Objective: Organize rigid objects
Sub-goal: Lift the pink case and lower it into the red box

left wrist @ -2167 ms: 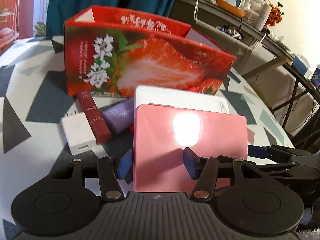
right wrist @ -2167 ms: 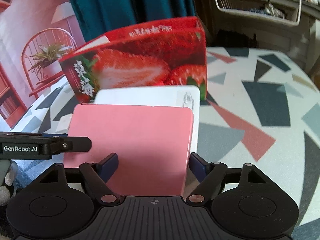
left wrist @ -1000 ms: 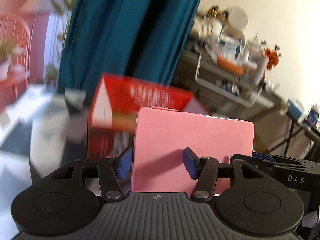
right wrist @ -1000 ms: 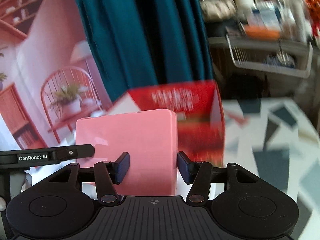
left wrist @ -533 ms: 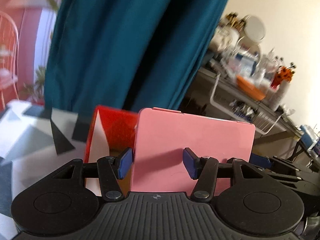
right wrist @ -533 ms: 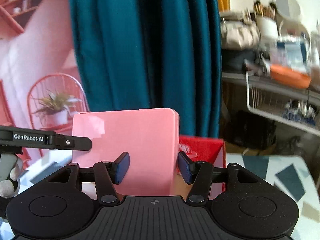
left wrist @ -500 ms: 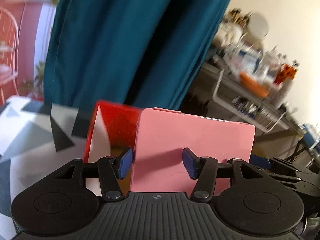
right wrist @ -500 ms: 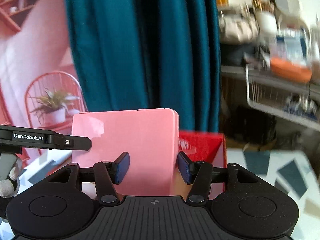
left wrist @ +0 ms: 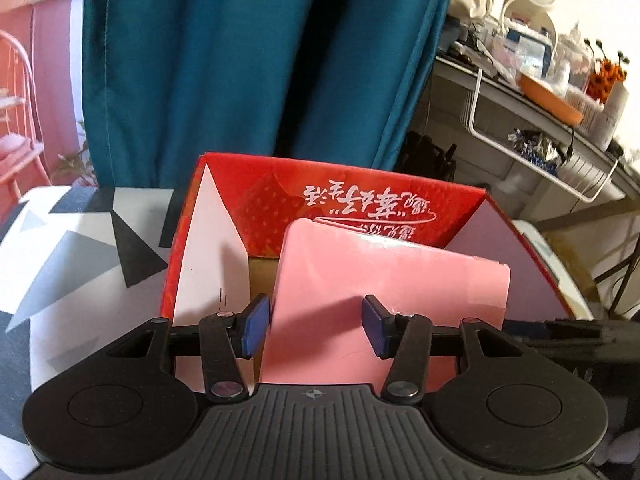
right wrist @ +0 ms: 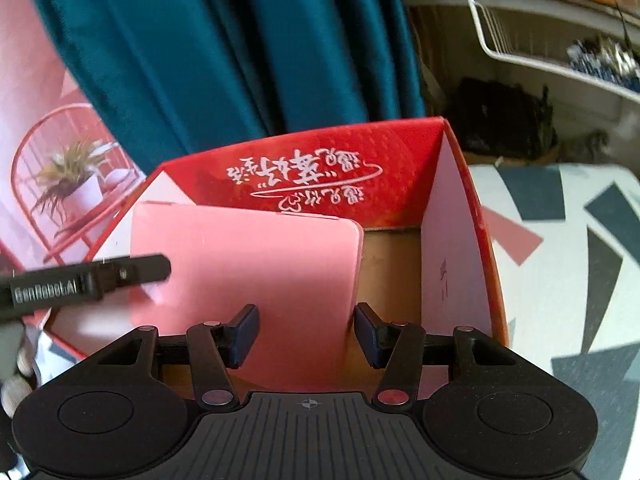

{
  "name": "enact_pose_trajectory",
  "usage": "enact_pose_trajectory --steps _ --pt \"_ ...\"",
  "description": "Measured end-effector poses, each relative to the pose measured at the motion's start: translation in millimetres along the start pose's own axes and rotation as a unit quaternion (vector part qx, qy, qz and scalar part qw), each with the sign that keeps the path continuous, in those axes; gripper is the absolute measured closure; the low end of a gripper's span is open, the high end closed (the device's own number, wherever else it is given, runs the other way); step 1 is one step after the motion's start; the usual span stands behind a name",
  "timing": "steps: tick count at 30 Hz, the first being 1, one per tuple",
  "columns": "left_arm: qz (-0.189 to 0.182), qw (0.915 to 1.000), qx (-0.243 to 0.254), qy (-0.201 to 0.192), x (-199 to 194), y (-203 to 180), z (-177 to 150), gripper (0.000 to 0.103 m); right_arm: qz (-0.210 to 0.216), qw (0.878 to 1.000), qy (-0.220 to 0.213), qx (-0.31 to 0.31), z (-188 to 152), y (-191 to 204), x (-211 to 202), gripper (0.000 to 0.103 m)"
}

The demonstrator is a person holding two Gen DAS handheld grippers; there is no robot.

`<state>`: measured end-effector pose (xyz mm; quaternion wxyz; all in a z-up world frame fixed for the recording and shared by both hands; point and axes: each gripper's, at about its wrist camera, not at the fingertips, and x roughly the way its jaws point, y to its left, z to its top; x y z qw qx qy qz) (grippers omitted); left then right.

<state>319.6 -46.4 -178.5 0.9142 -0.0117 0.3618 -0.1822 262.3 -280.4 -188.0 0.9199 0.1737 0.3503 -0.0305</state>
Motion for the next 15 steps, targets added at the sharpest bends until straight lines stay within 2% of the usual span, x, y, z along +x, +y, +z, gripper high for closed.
enact_pose_trajectory --steps 5,6,7,9,15 --pt "0.042 0.9971 0.060 0.020 10.4 -16.8 -4.7 0.050 -0.013 1.000 0.013 0.006 4.1 -1.8 7.5 0.055" --pt "0.056 0.9952 0.075 0.029 14.4 -20.8 -6.4 0.053 -0.017 1.000 0.016 0.005 2.4 -1.0 9.5 0.055" --pt "0.062 0.9937 0.087 0.035 18.3 -22.9 -9.0 0.062 -0.020 1.000 0.018 0.005 0.6 -0.1 11.0 0.055" --pt "0.043 0.9941 0.086 0.051 24.5 -22.7 -11.8 0.068 -0.014 0.999 0.026 0.015 -2.0 -0.4 15.0 0.055" --pt "0.044 0.9952 0.072 0.050 24.9 -18.7 -12.0 0.068 -0.024 0.999 0.021 0.004 -3.3 2.6 13.3 0.055"
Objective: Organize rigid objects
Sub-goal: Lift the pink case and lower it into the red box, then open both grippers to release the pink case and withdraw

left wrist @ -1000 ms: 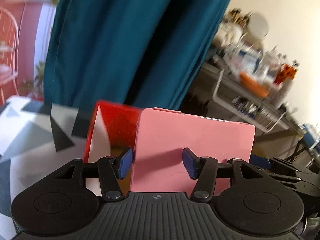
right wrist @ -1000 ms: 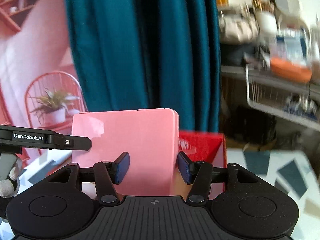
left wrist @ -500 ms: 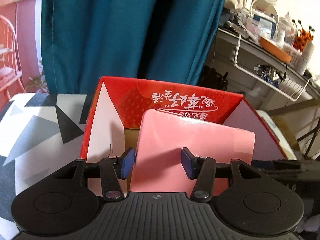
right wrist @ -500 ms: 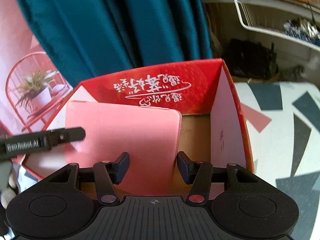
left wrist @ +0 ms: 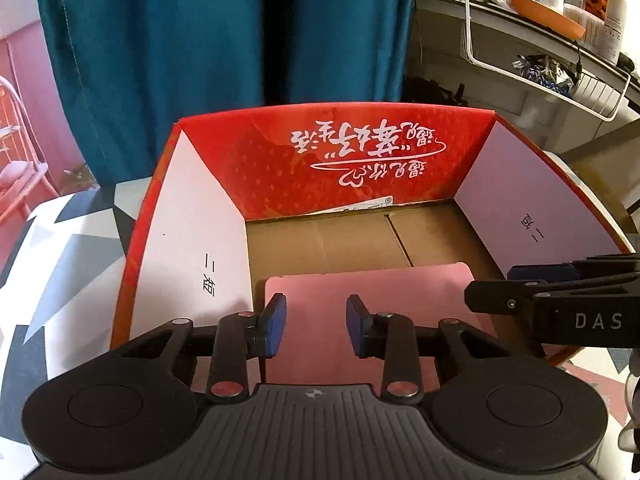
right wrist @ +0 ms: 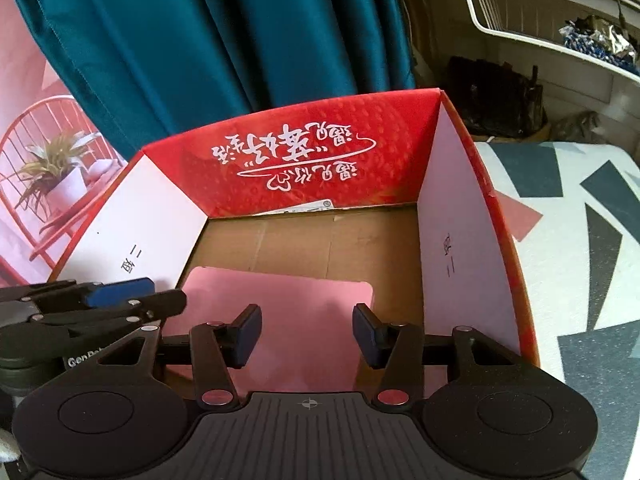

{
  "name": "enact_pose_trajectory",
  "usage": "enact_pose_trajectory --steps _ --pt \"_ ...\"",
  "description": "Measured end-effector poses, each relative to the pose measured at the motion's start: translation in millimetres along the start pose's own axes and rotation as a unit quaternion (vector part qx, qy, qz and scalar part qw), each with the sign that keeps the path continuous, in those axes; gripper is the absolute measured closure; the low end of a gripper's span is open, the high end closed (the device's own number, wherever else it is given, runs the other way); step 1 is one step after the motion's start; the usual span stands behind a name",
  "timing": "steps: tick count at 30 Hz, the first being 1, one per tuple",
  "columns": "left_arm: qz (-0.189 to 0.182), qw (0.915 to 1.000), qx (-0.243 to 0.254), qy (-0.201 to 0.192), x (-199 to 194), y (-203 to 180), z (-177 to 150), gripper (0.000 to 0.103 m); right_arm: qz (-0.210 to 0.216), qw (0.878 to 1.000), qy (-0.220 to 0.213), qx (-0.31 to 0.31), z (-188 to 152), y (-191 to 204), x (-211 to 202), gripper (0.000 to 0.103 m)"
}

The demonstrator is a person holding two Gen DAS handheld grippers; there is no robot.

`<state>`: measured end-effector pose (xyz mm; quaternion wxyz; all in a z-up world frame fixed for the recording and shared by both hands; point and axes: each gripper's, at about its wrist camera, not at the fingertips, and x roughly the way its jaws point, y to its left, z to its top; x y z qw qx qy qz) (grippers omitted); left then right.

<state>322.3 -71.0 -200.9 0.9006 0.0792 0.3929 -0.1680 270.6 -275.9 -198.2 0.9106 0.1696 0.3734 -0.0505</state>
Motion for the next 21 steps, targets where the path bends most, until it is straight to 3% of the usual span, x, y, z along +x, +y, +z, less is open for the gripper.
enact_pose_trajectory --steps 2,6,10,13,15,21 --pt "-0.005 0.9999 -0.001 -0.012 -5.5 1.5 -0.3 0.068 -0.002 1.000 -0.004 -0.005 -0.2 -0.2 -2.5 0.054" --pt "0.001 0.9989 -0.002 -0.047 -28.1 5.3 -2.6 0.063 0.020 0.998 -0.052 -0.016 -2.4 1.5 -22.0 0.049" --pt "-0.008 0.9951 -0.029 -0.094 -56.1 15.8 -11.1 0.021 0.028 0.994 -0.097 -0.043 -6.3 9.2 -44.9 0.024" --pt "-0.008 0.9909 -0.042 -0.128 -77.7 19.7 -18.5 0.005 0.025 0.991 -0.121 -0.047 -10.4 12.4 -61.0 0.010" --pt "-0.012 0.9880 -0.049 -0.146 -91.7 21.4 -25.6 0.000 0.029 0.990 -0.134 -0.044 -14.3 12.9 -70.6 0.000" --pt "-0.007 0.9874 -0.041 -0.153 -118.4 18.1 -48.8 0.000 0.020 0.981 -0.183 -0.057 -40.4 13.7 -97.7 0.000"
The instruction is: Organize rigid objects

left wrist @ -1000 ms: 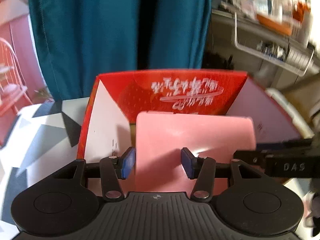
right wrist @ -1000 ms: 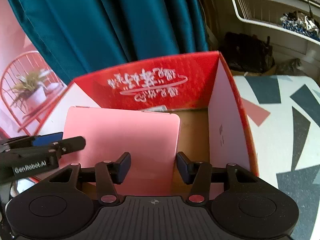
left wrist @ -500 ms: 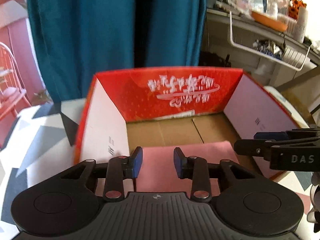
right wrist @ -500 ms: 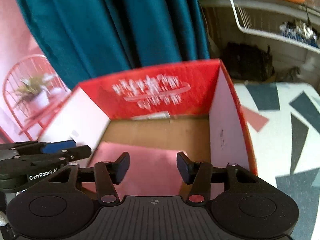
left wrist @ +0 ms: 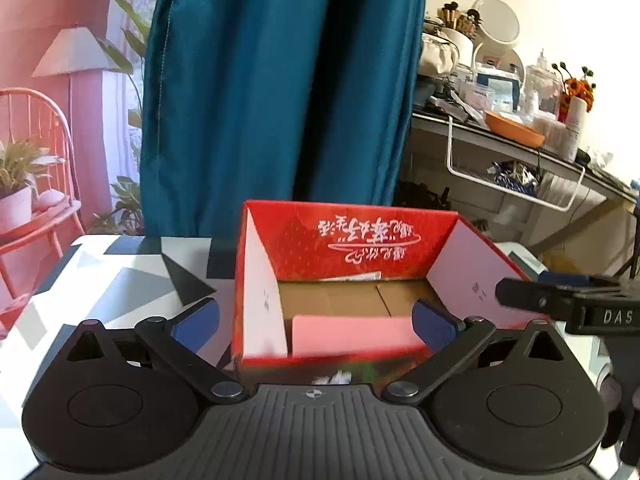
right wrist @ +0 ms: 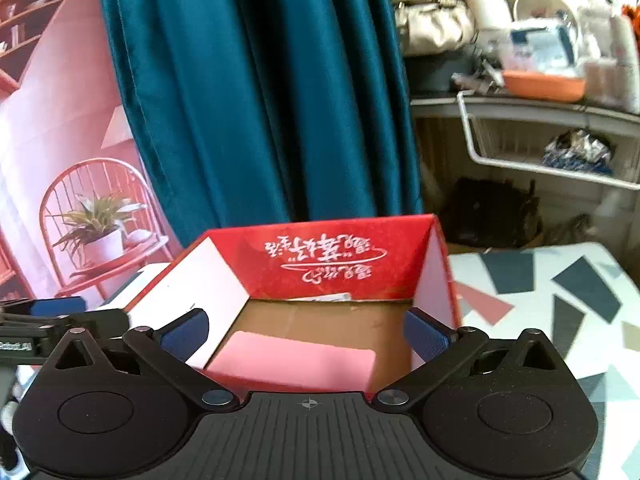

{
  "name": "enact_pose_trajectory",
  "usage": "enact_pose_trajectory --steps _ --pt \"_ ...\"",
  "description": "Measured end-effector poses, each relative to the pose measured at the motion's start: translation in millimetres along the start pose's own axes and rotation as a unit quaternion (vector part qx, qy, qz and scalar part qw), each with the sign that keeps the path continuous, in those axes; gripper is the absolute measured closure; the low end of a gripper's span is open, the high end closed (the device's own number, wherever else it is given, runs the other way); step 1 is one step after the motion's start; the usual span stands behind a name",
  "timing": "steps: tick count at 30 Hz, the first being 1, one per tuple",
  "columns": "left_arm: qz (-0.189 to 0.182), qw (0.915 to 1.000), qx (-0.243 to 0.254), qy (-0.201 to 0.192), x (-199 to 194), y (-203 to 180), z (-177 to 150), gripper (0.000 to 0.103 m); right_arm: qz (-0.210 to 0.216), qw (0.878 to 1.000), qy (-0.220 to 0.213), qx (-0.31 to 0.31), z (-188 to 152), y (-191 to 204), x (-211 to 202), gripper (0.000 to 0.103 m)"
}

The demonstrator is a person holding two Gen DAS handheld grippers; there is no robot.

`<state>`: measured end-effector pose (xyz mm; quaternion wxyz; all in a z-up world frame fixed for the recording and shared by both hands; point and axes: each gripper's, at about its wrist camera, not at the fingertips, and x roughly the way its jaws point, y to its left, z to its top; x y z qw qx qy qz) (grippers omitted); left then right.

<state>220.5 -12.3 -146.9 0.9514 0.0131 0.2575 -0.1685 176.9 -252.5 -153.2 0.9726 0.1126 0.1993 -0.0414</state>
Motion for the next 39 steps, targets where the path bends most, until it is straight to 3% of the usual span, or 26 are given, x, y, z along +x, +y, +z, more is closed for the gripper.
enact_pose_trajectory --steps 17,23,31,39 --pt "0.000 0.9997 -0.023 -0.003 -52.3 -16.4 -78.6 0.000 -0.008 0.998 -0.060 0.000 -85.0 -12.4 -69.6 0.000" --pt "-0.005 0.9996 -0.018 0.020 -48.0 -28.1 -103.4 0.000 -0.045 0.998 -0.045 -0.016 -123.8 -19.5 -79.1 0.000" --pt "0.001 0.9993 -0.027 0.027 -37.7 -23.7 -114.8 0.000 -0.091 0.995 -0.022 -0.042 -140.5 -28.1 -58.9 0.000" --pt "0.005 0.9994 -0.011 0.032 -30.5 -29.0 -121.2 0.000 -0.040 0.997 -0.001 -0.062 -149.5 -24.9 -50.3 0.001"
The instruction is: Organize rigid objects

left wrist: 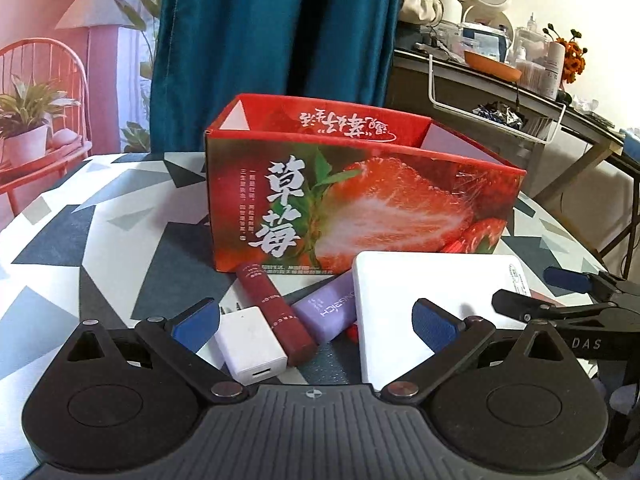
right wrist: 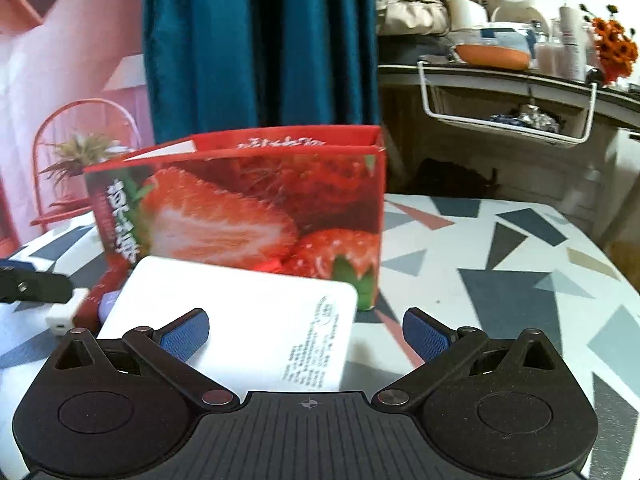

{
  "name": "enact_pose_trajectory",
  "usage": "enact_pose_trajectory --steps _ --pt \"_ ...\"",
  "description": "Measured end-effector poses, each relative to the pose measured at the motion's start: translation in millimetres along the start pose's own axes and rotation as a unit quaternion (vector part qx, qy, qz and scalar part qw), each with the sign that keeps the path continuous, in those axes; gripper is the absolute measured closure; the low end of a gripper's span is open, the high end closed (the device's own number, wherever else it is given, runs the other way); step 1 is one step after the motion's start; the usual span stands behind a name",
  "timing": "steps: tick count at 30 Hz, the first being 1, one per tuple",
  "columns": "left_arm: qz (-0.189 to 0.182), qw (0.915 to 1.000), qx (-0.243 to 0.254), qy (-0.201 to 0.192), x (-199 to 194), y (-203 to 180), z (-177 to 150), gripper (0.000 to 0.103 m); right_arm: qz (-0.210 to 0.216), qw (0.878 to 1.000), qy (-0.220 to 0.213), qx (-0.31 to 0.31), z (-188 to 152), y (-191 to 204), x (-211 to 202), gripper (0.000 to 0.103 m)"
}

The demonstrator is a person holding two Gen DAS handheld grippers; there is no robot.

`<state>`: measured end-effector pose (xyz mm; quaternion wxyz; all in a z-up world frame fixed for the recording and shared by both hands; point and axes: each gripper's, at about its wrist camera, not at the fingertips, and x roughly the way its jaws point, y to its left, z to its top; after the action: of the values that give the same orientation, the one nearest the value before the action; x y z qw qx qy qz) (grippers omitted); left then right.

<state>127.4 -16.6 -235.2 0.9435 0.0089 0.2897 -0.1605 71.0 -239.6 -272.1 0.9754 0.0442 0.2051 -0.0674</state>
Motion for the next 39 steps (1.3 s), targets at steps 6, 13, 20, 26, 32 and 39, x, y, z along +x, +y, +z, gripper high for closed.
enact_pose_trajectory --steps 6,13,20,26,32,39 --pt "-0.011 0.9999 0.004 0.007 5.7 -4.0 -3.1 0.000 0.004 1.000 0.011 0.006 0.4 0.5 5.1 0.005" --pt "-0.024 0.9996 -0.003 0.014 10.6 -5.2 -6.5 0.003 0.017 0.999 0.025 0.037 -1.6 -8.6 10.6 0.008" --pt "-0.032 0.9992 -0.009 0.024 18.3 -7.7 -7.2 0.006 0.031 0.998 0.027 0.040 -3.9 -9.0 12.2 0.016" --pt "-0.044 0.9982 -0.014 0.037 26.3 -10.2 -5.0 0.023 0.050 0.997 0.035 0.050 -5.7 -12.3 15.1 0.022" --pt "-0.048 0.9979 -0.018 0.040 34.7 -14.7 -0.6 0.024 0.059 0.997 0.033 0.044 -6.0 -10.2 14.3 0.027" --pt "-0.070 0.9956 -0.029 0.055 45.2 -23.7 3.6 0.026 0.081 0.995 0.039 0.054 -5.8 -14.0 16.2 0.026"
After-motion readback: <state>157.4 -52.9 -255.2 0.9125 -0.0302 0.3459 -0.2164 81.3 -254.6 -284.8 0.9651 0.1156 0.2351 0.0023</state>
